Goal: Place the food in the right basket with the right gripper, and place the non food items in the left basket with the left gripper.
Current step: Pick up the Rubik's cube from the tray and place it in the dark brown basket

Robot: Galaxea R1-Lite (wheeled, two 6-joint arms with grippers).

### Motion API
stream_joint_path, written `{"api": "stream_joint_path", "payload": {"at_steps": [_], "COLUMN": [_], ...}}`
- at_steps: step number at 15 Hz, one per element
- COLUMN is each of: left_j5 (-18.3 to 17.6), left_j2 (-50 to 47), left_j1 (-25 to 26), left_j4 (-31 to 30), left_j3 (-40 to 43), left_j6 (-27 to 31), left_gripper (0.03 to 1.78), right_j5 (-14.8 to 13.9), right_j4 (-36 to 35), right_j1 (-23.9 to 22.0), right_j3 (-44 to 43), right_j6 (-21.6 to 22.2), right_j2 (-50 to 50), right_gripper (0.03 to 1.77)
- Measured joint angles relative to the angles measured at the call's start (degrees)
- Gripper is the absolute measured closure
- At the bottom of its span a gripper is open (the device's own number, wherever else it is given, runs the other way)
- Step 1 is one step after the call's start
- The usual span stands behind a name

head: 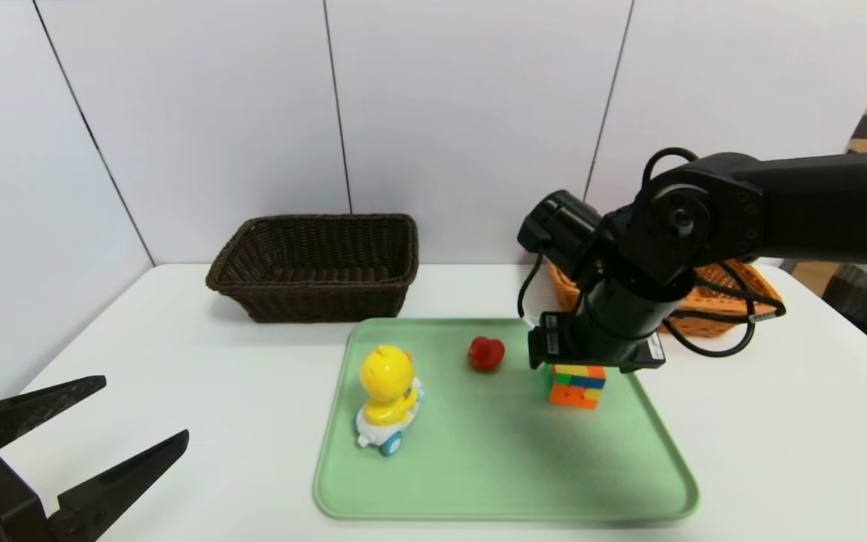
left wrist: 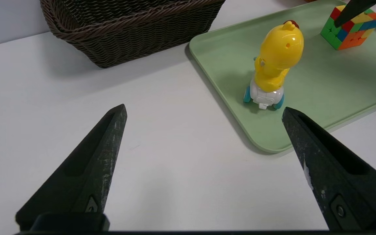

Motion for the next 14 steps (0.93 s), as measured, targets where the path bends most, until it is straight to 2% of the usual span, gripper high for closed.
{"api": "stream_joint_path", "payload": {"at_steps": [9,11,14], "left_j5": [0.02,0.02,0.0], "left_j2": [-0.26,-0.26,-0.28], "left_j1": [0.0,0.0,0.0], "left_j4": [0.0,0.0,0.0], "left_j3": [0.41,0.44,0.52], "left_j6": [-0.07,-0.11,-0.09], "left_gripper": [0.12,0.12,0.12], "right_j5": [0.01,-0.07,-0.07], "right_j4": [-1.13,-1.11,-1.11], "right_j1": [-1.62,-1.65,-1.6], "right_j3": [0.05,0.05,0.05], "right_j6": [-0.09,-0.11,-0.09], "right_j2": [2.38,2.73,2.93], "right_gripper": [0.11,0.48,0.84]}}
